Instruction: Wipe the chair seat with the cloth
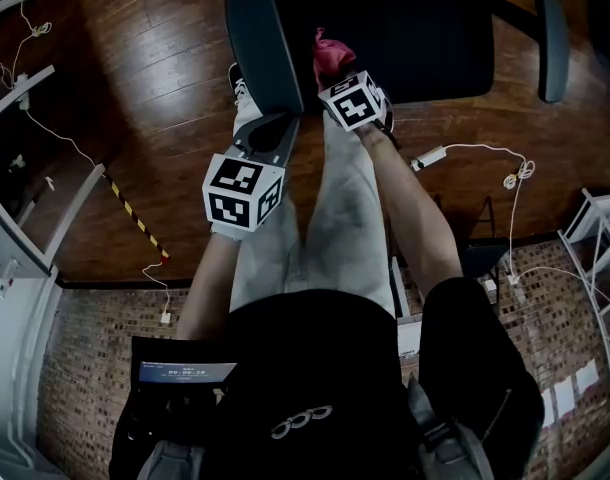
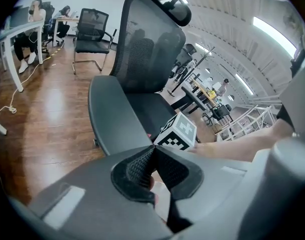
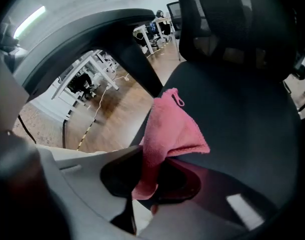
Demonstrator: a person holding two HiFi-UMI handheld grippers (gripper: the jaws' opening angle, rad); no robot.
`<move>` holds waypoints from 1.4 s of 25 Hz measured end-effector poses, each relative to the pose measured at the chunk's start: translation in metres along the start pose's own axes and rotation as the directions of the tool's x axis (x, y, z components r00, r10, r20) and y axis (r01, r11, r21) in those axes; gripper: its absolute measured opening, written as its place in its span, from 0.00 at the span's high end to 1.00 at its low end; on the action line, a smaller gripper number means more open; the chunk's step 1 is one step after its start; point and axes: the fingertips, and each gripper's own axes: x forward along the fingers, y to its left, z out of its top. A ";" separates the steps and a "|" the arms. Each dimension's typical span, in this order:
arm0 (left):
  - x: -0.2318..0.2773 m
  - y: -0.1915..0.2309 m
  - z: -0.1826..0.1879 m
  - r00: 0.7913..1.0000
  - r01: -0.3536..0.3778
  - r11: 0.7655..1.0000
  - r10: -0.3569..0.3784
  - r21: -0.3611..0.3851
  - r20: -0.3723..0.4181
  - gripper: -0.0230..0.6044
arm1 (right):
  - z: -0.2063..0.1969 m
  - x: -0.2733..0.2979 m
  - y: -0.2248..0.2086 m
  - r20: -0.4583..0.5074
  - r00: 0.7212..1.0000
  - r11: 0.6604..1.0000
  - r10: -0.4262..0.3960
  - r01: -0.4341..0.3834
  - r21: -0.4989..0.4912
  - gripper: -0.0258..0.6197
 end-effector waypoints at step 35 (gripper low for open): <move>0.060 -0.071 0.006 0.996 0.038 0.996 -0.032 0.076 -0.080 0.97 | -0.121 -0.088 -0.213 0.031 0.985 0.926 -0.168 0.147 0.346 0.86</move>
